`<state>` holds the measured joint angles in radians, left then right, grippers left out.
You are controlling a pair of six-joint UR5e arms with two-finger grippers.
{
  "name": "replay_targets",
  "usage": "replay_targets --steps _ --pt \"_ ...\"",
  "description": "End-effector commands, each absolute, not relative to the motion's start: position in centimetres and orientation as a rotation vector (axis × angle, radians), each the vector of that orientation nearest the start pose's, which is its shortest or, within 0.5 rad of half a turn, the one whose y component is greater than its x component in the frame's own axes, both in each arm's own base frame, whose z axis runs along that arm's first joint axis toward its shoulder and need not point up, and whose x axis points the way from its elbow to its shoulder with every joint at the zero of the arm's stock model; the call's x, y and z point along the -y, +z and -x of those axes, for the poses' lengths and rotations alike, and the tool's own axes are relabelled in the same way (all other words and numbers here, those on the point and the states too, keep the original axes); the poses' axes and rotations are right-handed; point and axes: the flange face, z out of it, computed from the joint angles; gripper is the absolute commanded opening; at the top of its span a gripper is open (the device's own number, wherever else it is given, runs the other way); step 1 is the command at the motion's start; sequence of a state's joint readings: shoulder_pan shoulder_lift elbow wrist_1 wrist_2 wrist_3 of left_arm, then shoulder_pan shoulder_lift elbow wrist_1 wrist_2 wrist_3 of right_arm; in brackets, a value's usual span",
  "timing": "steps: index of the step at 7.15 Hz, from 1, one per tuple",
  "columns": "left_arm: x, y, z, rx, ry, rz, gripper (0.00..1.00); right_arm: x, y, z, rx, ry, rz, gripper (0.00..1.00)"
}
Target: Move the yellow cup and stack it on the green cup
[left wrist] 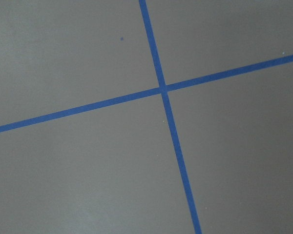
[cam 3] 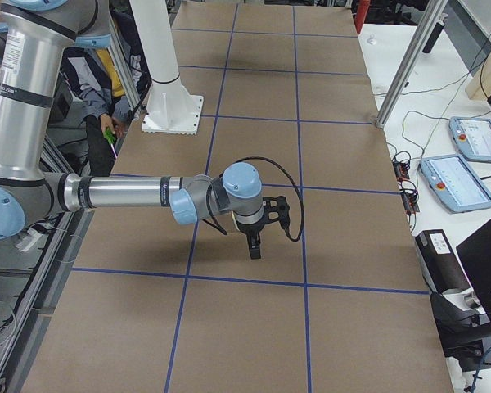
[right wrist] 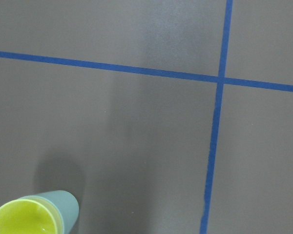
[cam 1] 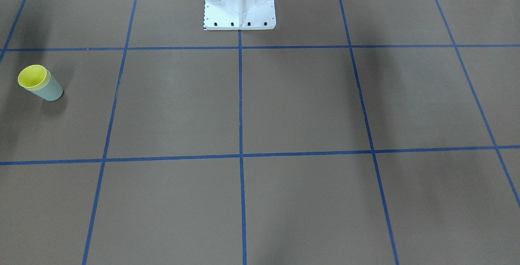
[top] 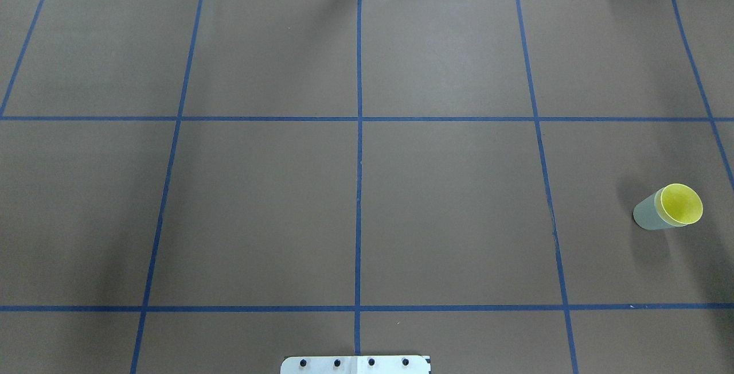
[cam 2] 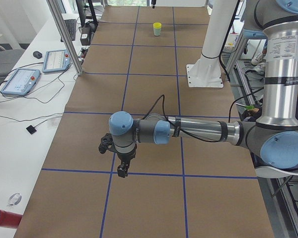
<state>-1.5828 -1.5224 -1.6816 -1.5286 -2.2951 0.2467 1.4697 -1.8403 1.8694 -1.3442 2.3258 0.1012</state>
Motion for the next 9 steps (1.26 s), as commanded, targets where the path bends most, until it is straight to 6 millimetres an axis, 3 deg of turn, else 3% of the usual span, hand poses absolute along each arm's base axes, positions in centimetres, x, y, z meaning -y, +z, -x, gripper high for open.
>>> replay_targets --steps 1,2,3,9 --pt "46.2 63.5 8.7 -0.745 0.139 -0.094 1.0 38.8 64.9 -4.8 0.739 -0.085 -0.085 1.0" --pt "46.2 62.3 8.7 -0.746 0.065 -0.088 1.0 38.1 67.4 -5.0 0.718 -0.065 -0.04 1.0" --pt "45.7 62.6 8.6 -0.74 0.062 -0.085 1.0 37.8 67.8 -5.4 0.672 -0.065 -0.041 1.0" --pt "45.3 62.7 8.3 -0.746 0.071 -0.082 1.0 38.1 67.7 -5.3 0.678 -0.068 -0.051 1.0"
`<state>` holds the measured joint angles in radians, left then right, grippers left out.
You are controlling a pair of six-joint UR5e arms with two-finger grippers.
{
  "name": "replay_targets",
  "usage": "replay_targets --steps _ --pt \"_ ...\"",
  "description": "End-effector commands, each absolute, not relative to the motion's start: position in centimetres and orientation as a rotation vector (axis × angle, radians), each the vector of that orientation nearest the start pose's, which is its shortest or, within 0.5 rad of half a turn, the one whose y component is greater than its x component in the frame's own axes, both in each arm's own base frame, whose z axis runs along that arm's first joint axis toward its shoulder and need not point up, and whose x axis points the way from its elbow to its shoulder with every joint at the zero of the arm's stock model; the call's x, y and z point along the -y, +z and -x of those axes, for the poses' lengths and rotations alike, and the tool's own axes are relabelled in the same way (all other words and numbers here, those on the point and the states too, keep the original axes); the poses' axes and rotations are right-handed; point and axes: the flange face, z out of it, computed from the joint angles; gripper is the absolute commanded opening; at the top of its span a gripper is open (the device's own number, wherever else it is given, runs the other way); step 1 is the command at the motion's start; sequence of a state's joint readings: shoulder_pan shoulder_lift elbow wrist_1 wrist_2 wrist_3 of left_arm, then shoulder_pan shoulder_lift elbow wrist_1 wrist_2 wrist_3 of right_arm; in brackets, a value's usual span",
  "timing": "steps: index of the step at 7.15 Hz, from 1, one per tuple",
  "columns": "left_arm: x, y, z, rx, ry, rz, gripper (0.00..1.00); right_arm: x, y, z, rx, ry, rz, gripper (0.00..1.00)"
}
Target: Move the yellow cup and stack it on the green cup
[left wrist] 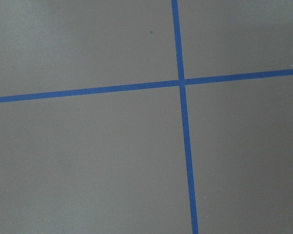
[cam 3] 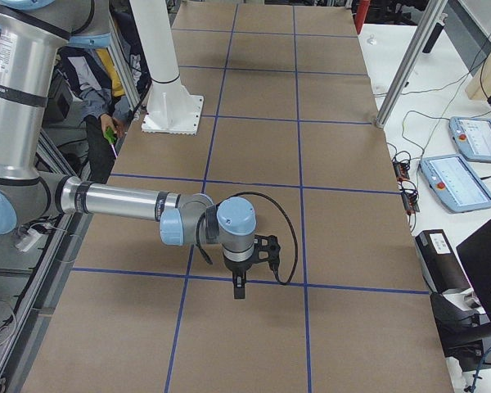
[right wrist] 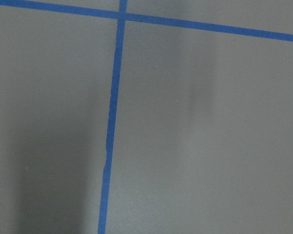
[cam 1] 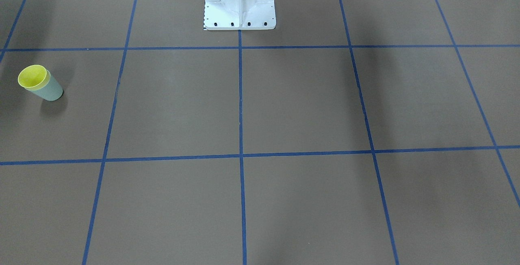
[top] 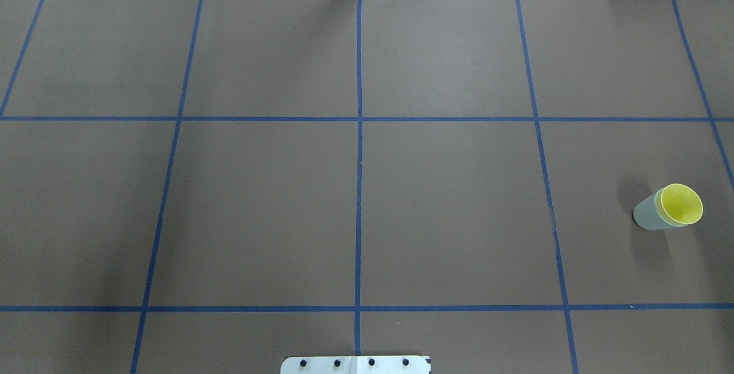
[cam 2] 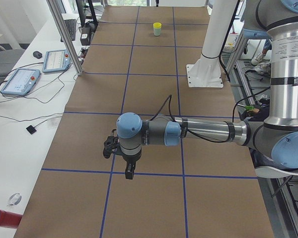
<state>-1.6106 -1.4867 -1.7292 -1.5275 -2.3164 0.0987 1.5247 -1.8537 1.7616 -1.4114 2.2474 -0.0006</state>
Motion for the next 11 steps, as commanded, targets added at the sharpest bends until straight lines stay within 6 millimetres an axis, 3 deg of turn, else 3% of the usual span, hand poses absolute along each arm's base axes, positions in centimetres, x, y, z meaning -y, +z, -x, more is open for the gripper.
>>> replay_targets --steps 1,11 --pt "45.3 62.7 8.3 -0.746 0.071 -0.082 1.0 38.1 67.7 -5.3 0.678 -0.069 -0.051 1.0" --pt "45.0 63.9 8.3 -0.745 0.059 -0.057 1.0 37.7 67.9 -5.3 0.681 -0.058 -0.041 1.0"
